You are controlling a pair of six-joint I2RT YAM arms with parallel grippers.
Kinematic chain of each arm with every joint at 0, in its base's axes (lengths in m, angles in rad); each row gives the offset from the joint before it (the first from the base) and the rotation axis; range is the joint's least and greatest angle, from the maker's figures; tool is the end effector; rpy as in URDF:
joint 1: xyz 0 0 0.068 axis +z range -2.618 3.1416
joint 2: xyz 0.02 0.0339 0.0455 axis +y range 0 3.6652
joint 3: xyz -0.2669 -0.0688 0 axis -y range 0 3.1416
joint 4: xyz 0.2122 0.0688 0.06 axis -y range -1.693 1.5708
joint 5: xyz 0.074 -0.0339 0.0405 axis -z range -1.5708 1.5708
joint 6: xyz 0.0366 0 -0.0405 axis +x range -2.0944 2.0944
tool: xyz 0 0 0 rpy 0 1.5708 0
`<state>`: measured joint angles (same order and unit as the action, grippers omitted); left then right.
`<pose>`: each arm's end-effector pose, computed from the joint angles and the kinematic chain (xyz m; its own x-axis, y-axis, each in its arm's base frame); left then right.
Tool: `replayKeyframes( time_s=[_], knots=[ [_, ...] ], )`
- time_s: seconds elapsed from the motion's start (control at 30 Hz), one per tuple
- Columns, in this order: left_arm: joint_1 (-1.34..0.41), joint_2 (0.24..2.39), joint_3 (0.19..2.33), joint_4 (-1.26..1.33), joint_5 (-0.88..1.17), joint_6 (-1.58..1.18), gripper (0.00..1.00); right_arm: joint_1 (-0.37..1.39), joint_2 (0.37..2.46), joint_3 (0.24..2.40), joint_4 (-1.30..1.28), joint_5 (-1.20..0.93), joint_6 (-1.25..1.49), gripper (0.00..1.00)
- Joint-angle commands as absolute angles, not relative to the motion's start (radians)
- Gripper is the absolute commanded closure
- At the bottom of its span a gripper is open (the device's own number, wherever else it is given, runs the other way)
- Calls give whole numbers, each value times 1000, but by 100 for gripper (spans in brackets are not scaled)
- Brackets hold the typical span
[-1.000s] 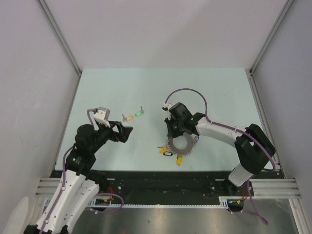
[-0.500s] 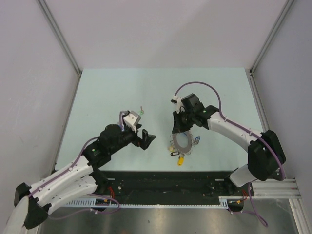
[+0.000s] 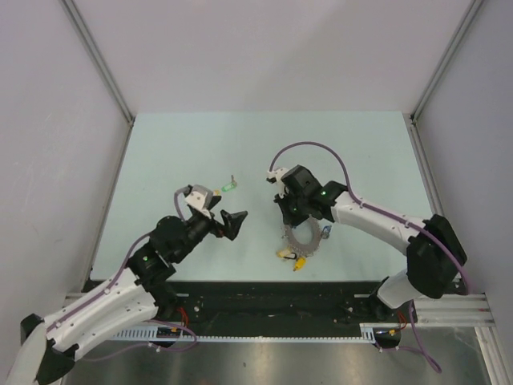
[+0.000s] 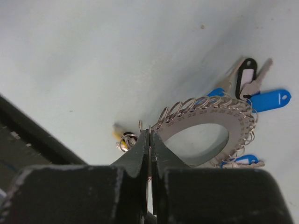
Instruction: Put the keys on the keyring
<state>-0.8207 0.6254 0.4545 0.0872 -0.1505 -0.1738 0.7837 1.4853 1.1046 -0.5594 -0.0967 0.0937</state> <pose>0.0945 -0.0934 0.2836 -0.1636 -0.0752 -0.9837 0.6023 0.7821 -0.1600 0.1970 0.2013 0.2671 -0.6390 -0.5054 -0.5798 -0.6862 0.7152 0.1328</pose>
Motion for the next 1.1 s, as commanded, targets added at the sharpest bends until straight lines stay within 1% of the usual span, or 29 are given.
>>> replayKeyframes(
  time_s=[0.0, 0.13, 0.33, 0.4, 0.43, 0.53, 0.57, 0.67, 0.77, 0.83, 0.87, 0.9, 0.93, 0.97, 1.03, 1.07],
  knots=[
    [-825, 514, 462, 46, -264, -161, 1, 802, 1581, 1137, -589, 71, 57, 100],
    [-825, 483, 469, -20, -273, -163, 0, 844, 1655, 1152, -552, 71, 8, 100],
    [-827, 505, 476, -60, -239, -172, 0, 885, 1758, 1190, -537, 78, 2, 100],
    [-825, 521, 476, -63, -229, -172, 0, 894, 1770, 1196, -538, 87, -18, 98],
    [-825, 532, 477, -63, -212, -172, 0, 897, 1769, 1201, -540, 87, -17, 96],
    [-825, 587, 485, -61, -175, -172, 0, 896, 1735, 1203, -545, 84, -5, 84],
    [-825, 612, 488, -61, -164, -170, 0, 894, 1720, 1204, -549, 83, -5, 75],
    [-825, 658, 506, -55, -121, -154, 0, 874, 1637, 1203, -568, 64, 29, 63],
    [-825, 736, 544, -70, -75, -118, 0, 832, 1539, 1195, -586, 57, 74, 54],
    [-825, 807, 583, -83, -46, -88, 0, 801, 1491, 1164, -581, 57, 112, 51],
    [-825, 831, 600, -103, -17, -48, 0, 755, 1433, 1148, -572, 37, 126, 48],
    [-825, 891, 635, -113, -9, -28, 0, 732, 1404, 1097, -543, 22, 161, 48],
    [-825, 920, 653, -129, 18, -3, 0, 700, 1370, 1071, -522, 11, 179, 44],
    [-825, 951, 673, -161, 47, 33, 0, 645, 1309, 1034, -500, -38, 202, 42],
    [-830, 1049, 733, -189, 58, 70, 1, 591, 1235, 927, -422, -60, 260, 39],
    [-833, 1083, 750, -204, 48, 74, 2, 548, 1165, 895, -396, -77, 277, 39]
  ],
)
